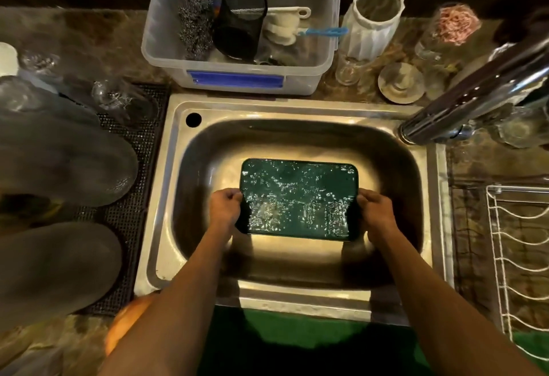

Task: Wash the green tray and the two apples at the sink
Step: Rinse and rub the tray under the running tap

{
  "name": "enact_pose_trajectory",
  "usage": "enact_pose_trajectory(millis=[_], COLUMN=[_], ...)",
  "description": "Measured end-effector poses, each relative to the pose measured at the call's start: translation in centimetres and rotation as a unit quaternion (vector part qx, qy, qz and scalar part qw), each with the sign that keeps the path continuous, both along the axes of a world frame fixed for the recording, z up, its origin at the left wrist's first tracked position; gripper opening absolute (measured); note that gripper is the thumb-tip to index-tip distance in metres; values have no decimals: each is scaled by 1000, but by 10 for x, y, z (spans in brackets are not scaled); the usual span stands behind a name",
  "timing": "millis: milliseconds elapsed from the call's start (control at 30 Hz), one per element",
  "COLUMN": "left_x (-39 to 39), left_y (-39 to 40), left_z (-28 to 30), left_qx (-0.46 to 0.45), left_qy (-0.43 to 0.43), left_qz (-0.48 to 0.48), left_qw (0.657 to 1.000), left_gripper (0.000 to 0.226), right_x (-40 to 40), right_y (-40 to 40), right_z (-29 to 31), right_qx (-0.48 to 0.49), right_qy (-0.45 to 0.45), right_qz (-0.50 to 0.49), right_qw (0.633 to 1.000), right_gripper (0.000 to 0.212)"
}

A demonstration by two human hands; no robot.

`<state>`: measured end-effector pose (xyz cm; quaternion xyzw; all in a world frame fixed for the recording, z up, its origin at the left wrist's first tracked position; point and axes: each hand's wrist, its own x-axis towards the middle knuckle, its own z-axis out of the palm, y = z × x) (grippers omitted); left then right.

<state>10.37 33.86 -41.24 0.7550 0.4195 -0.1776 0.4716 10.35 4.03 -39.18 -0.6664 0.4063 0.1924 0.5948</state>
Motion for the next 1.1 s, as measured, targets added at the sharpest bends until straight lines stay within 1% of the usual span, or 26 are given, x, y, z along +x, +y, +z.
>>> enact_pose_trajectory(millis=[167,333,500,600,700,900,1033,1100], left_x=[-6,-7,-11,-11,-9,-10,-11,-13], left_y=[-4,-4,-7,-7,-12,-11,-13,-10], left_z=[-3,-4,-1,3,18,48,74,78], left_qx=[-38,-69,-103,-121,-135,-164,-193,-193], left_qy=[-14,-21,-26,-41,-61,-129,-168,-180], left_qz=[51,110,164,171,178,178,180,173], left_qw=[998,991,981,977,973,962,950,949], left_gripper=[12,14,15,15,20,26,23,21], right_x=[-2,-1,-2,-2,0,4,4,2], right_y=[-3,-5,-5,-7,-11,-11,-14,-17], right_z=[-4,-4,2,3,6,37,50,52], right_qx=[-3,6,31,38,33,48,63,65], right_qy=[4,4,-3,-13,-31,-102,-133,-143], right_qz=[-1,0,-32,-59,-51,-50,-67,-58], right_qw=[1000,1000,999,997,998,992,987,986], right_gripper=[22,24,23,21,14,18,21,23])
